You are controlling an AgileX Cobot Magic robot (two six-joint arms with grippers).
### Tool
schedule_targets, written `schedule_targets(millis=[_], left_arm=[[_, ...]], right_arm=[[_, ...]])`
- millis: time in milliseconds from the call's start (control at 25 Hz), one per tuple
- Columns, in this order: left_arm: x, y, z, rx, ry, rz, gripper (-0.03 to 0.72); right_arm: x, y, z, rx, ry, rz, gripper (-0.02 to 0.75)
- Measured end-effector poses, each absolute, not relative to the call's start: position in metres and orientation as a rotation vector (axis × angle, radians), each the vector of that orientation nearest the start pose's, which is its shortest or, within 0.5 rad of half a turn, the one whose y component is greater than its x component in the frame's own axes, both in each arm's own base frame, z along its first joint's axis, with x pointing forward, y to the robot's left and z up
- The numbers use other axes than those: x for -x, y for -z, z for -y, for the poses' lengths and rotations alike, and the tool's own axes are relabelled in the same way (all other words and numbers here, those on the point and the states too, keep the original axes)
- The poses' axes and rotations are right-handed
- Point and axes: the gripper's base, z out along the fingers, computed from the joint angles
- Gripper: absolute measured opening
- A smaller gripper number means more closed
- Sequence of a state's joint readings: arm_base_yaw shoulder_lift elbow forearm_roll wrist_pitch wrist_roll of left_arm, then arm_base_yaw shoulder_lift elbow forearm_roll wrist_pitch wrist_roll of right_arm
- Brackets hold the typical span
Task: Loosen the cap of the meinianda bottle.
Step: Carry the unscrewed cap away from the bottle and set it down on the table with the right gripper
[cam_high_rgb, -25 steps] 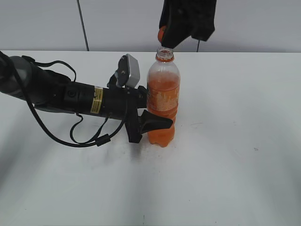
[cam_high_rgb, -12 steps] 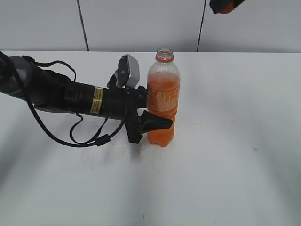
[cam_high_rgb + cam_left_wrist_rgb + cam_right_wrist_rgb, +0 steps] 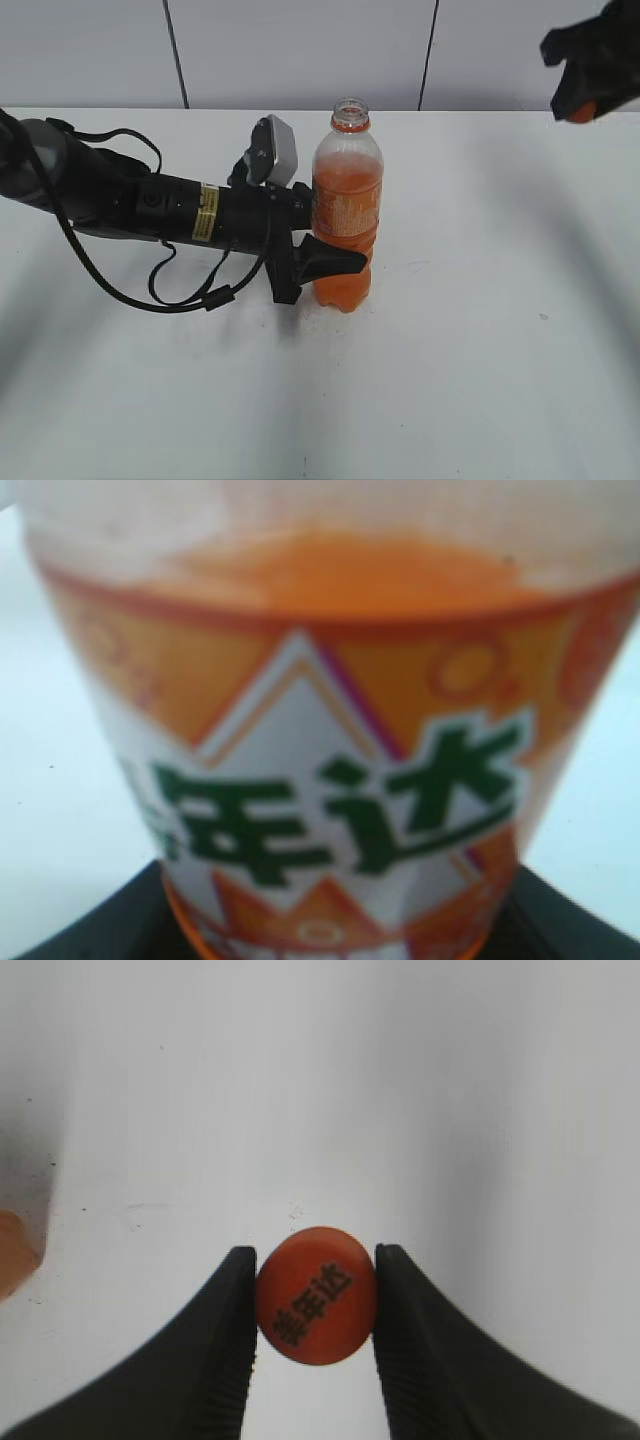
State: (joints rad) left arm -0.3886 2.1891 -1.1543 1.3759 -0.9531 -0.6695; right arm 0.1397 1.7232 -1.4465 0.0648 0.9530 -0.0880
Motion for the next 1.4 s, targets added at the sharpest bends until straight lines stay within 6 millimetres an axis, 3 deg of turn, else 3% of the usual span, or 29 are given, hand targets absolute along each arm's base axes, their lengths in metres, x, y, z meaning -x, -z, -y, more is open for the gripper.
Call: schedule_targets(millis=[320, 480, 680, 960, 1400], left_arm=[[-0.344, -0.105, 0.22, -1.363, 0.919, -1.572, 0.396], [-0.344, -0.106, 0.22, -1.363, 0.919, -1.571, 0.396], [-0.344, -0.106, 0.22, -1.362, 0.919, -1.571, 0.396], [-0.344, -0.106, 0.22, -1.362, 0.919, -1.571, 0.396], [-0.344, -0.106, 0.22, -1.361, 0.919, -1.571, 0.396]], right_arm=[[-0.339, -0.195, -0.053, 0.163, -0.145, -2.671, 0.269], [-0.328, -0.167, -0.05, 0.131, -0.13, -2.637, 0.269], [-0.333, -0.14, -0.049, 0.119, -0.118, -2.659, 0.269], [-0.338, -0.112, -0.049, 0.114, -0.103, -2.686, 0.269], [-0.344, -0.095, -0.049, 0.107, -0.091, -2.665, 0.271]])
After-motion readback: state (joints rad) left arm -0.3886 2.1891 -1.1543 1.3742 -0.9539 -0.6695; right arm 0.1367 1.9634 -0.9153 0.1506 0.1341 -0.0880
